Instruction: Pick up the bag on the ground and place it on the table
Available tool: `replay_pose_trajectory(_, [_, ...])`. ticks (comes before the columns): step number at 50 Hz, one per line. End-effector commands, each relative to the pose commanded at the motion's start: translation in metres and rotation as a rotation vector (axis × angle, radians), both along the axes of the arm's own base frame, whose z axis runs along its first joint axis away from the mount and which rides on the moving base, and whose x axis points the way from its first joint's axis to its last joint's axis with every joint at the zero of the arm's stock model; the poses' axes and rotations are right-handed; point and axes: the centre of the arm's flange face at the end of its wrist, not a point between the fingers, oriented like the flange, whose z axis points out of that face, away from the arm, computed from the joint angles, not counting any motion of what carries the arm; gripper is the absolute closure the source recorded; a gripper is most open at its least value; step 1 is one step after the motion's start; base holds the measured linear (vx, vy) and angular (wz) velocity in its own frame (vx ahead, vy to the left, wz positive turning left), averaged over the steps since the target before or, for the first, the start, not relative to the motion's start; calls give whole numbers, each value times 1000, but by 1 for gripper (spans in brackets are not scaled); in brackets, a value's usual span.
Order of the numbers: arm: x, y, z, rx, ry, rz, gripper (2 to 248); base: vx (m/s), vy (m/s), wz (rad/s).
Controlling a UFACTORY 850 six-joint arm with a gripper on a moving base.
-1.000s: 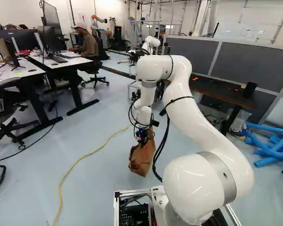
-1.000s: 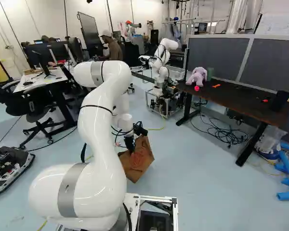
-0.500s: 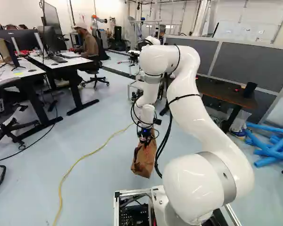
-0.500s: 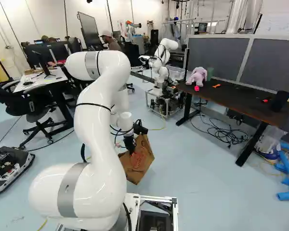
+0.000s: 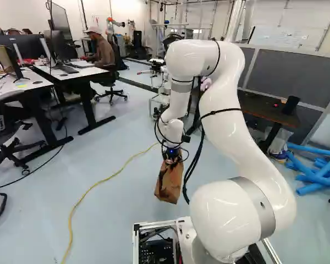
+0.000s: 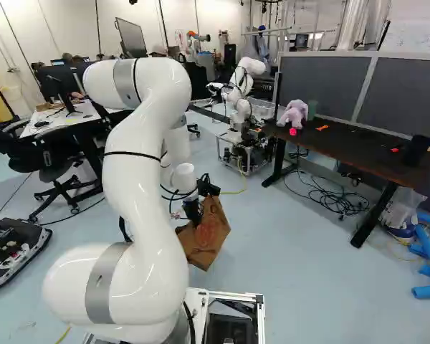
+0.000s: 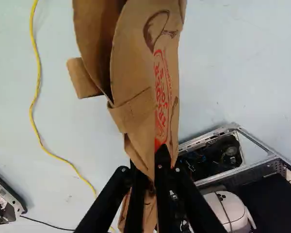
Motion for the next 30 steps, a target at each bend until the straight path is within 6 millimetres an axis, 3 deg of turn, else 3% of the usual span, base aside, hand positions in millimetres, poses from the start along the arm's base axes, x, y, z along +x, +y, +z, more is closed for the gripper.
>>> replay_pose_trajectory(30, [-10, -1, 45, 8, -43, 6, 223, 0, 0, 0])
